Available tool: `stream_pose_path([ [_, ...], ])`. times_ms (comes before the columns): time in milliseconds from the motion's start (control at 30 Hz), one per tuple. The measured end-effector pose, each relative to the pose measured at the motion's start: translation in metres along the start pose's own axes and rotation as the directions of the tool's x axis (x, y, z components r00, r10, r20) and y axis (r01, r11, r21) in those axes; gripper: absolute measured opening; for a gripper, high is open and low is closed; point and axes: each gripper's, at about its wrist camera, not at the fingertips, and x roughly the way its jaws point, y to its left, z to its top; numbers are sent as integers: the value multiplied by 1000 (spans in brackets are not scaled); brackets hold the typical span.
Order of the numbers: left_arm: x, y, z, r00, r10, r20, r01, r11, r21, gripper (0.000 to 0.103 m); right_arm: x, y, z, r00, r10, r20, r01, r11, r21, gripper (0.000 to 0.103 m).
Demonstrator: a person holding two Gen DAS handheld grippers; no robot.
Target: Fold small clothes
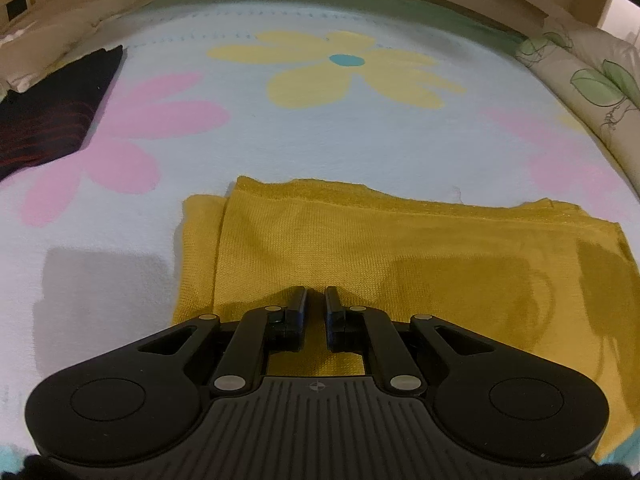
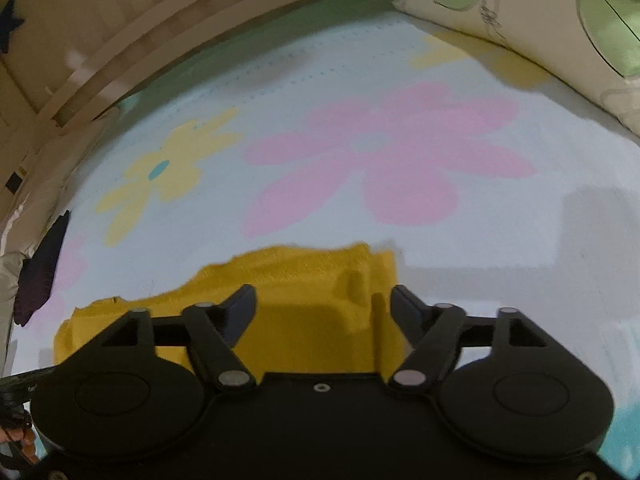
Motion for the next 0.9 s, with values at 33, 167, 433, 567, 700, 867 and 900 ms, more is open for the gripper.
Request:
stream_pose_path([
  [33,0,-1,-1,1000,2,5,-2,1000,12,11,-2,-2,-2,1000,-10,-8,10,1000,8,88],
  [167,-4,-5,-3,1000,-4,17,3,997,74,25,-11,-7,-9,999,12,-37,-10,998,54,103],
  [433,-33,-6,-12,999,-10,-41,14,996,89,82,-34,-13,-30,992,98,-76,-88,989,121,103],
  [567,-54,-6,-26,999,15,-52,-9,995,103,82,-39,-17,-45,987,107,-123,-95,990,100,103],
  [700,-61,-6,-50,993,44,-105,-29,990,138,82,-40,-20,-60,976,112,-187,-101,993,65,103],
  [867,-50,2,-76,980,80,-184,-56,990,131,89,-34,-10,-80,962,37,-270,-61,995,-80,103],
  [900,-50,6,-78,981,80,-176,-60,991,116,94,-31,-6,-86,959,-3,-285,-35,991,-129,103],
])
